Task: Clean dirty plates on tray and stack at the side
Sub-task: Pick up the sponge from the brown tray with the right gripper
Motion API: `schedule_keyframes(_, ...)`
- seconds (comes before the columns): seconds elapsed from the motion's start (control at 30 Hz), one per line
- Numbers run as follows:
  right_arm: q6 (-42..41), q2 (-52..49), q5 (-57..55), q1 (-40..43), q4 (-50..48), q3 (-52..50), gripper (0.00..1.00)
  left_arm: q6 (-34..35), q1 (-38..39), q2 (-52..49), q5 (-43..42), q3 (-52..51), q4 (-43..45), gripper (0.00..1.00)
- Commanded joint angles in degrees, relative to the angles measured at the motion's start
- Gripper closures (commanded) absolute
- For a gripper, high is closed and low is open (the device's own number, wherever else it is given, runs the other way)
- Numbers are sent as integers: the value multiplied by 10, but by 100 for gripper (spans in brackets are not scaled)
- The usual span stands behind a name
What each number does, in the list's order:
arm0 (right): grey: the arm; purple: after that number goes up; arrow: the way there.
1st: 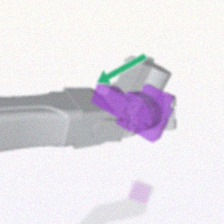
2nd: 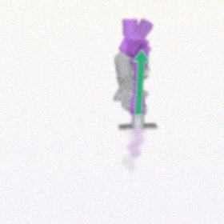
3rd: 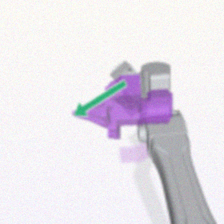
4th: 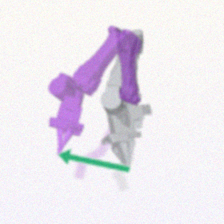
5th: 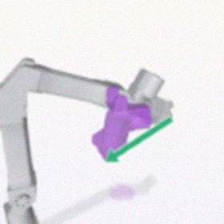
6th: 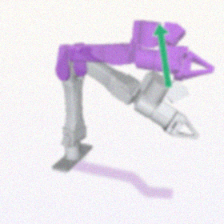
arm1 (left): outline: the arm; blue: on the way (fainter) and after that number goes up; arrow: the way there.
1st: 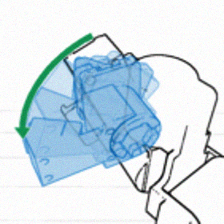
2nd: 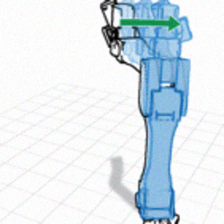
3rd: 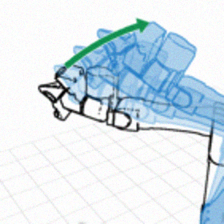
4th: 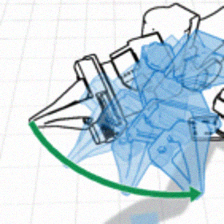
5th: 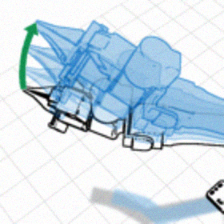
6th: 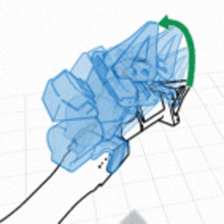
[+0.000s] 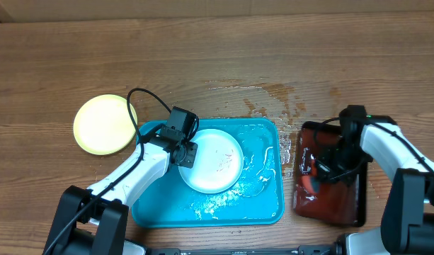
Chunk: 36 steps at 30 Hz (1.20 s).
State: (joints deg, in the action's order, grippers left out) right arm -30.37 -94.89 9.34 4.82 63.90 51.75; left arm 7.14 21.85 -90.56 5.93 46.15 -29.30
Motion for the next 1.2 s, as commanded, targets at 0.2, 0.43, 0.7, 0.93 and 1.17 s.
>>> schedule_keyframes(0.2, 48, 29, -93, -11, 65, 181, 96, 22, 3, -9, -30, 6, 2, 96)
schedule_keyframes(0.43, 35, 28, -93, -26, 117, 186, 96, 23, 3, -9, -35, 6, 2, 96)
schedule_keyframes(0.7, 3, 28, -92, -26, 67, 38, 96, 28, 3, -9, -45, 6, 13, 96)
schedule_keyframes(0.93, -12, 28, -29, -26, -50, -63, 96, 94, 3, -9, -70, 6, 3, 96)
schedule_keyframes(1.17, 8, 42, -28, -26, -1, 22, 96, 107, 3, -9, -70, 6, -4, 96)
